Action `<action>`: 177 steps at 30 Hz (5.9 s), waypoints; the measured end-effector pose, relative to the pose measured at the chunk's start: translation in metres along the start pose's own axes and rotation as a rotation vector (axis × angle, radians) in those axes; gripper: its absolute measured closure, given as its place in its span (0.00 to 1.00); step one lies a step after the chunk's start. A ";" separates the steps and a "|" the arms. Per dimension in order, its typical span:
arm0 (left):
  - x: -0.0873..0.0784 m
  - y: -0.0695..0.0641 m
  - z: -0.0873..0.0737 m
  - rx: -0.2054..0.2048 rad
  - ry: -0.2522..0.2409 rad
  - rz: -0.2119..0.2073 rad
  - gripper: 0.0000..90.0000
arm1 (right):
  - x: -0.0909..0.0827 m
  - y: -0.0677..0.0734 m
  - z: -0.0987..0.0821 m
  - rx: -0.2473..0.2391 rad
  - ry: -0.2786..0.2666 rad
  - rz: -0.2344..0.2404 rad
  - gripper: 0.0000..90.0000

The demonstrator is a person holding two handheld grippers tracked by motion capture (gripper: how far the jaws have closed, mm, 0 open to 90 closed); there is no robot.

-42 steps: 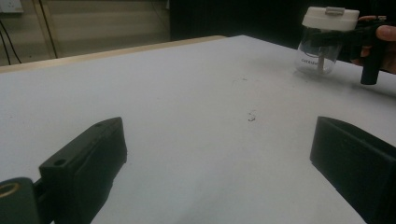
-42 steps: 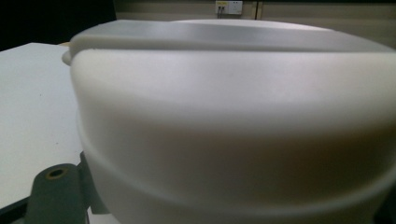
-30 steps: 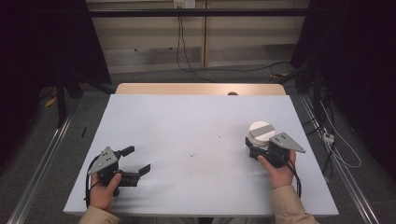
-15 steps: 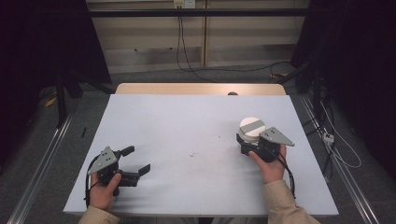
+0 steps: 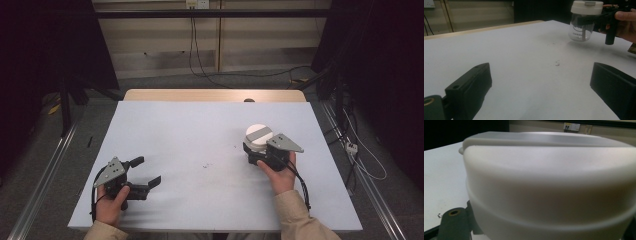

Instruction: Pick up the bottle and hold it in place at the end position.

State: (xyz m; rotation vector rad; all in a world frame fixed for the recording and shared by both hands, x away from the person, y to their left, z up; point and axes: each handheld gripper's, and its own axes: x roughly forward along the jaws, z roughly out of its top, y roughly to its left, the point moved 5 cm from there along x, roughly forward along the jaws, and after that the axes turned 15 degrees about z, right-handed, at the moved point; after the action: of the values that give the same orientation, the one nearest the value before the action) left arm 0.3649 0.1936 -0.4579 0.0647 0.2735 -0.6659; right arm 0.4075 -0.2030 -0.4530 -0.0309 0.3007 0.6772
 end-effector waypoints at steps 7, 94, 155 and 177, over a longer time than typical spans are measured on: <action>0.000 -0.001 0.000 -0.003 -0.003 -0.004 0.04 | 0.008 0.006 0.002 -0.005 0.005 0.023 0.20; 0.000 -0.002 0.000 0.001 -0.001 -0.013 0.04 | 0.083 0.029 0.022 -0.011 0.009 0.117 0.20; -0.002 0.000 -0.002 -0.009 0.000 -0.007 0.04 | 0.126 0.046 0.018 0.006 0.020 0.184 0.20; -0.004 0.000 -0.003 -0.013 0.002 -0.005 0.04 | 0.129 0.051 0.015 -0.027 0.036 0.202 0.20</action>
State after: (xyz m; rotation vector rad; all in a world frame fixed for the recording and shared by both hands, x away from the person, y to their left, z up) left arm 0.3617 0.1966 -0.4593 0.0522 0.2802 -0.6692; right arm 0.4750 -0.0824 -0.4714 -0.0384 0.3319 0.8819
